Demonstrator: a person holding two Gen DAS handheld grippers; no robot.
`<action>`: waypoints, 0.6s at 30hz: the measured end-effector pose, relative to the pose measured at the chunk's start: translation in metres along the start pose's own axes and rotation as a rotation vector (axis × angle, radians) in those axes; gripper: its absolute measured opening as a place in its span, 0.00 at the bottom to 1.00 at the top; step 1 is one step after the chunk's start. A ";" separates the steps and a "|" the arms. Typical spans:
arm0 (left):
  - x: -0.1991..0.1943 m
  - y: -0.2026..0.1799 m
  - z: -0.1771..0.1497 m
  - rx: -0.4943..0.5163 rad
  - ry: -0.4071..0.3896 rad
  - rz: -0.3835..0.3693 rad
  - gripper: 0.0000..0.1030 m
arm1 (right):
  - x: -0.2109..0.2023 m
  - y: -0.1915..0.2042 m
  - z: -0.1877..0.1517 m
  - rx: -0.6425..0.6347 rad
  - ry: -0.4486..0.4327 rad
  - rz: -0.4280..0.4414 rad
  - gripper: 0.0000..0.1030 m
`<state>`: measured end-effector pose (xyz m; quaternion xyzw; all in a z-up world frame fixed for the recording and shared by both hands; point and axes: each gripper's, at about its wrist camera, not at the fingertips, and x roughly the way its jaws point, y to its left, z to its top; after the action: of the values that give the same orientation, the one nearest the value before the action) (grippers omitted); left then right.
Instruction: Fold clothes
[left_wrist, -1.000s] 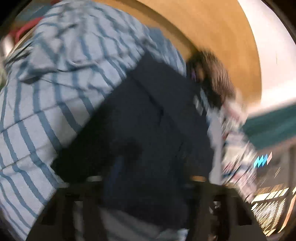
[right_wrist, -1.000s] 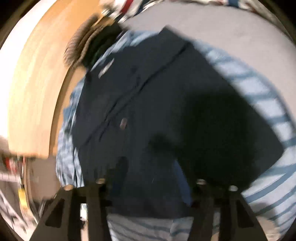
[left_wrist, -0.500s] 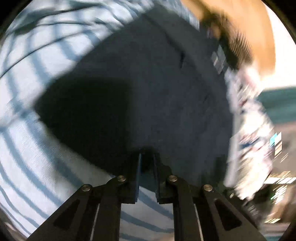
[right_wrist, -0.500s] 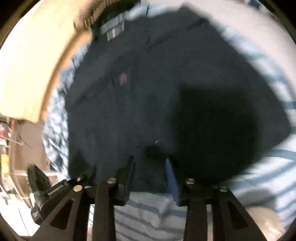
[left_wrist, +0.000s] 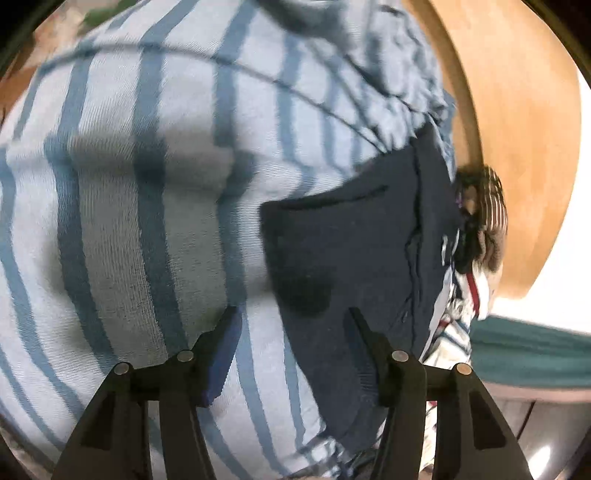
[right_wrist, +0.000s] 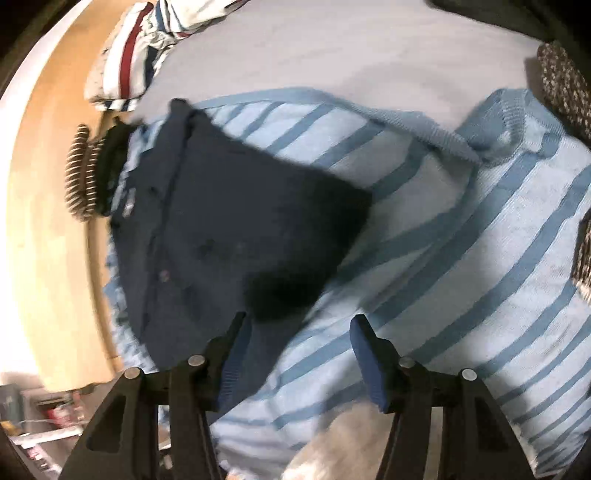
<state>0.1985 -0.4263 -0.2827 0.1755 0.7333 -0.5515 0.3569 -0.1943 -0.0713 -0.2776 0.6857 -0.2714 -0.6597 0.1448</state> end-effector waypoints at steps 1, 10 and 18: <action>0.004 0.001 0.003 -0.016 -0.004 -0.019 0.57 | 0.001 -0.001 0.002 0.017 0.001 0.008 0.59; 0.040 -0.016 0.002 0.027 -0.023 -0.013 0.34 | 0.027 -0.007 0.037 0.095 0.015 0.060 0.47; 0.033 -0.018 0.012 -0.005 -0.073 0.029 0.14 | 0.002 0.005 0.046 -0.022 -0.061 0.040 0.21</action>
<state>0.1679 -0.4480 -0.2954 0.1649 0.7185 -0.5503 0.3920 -0.2409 -0.0689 -0.2804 0.6579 -0.2824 -0.6802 0.1571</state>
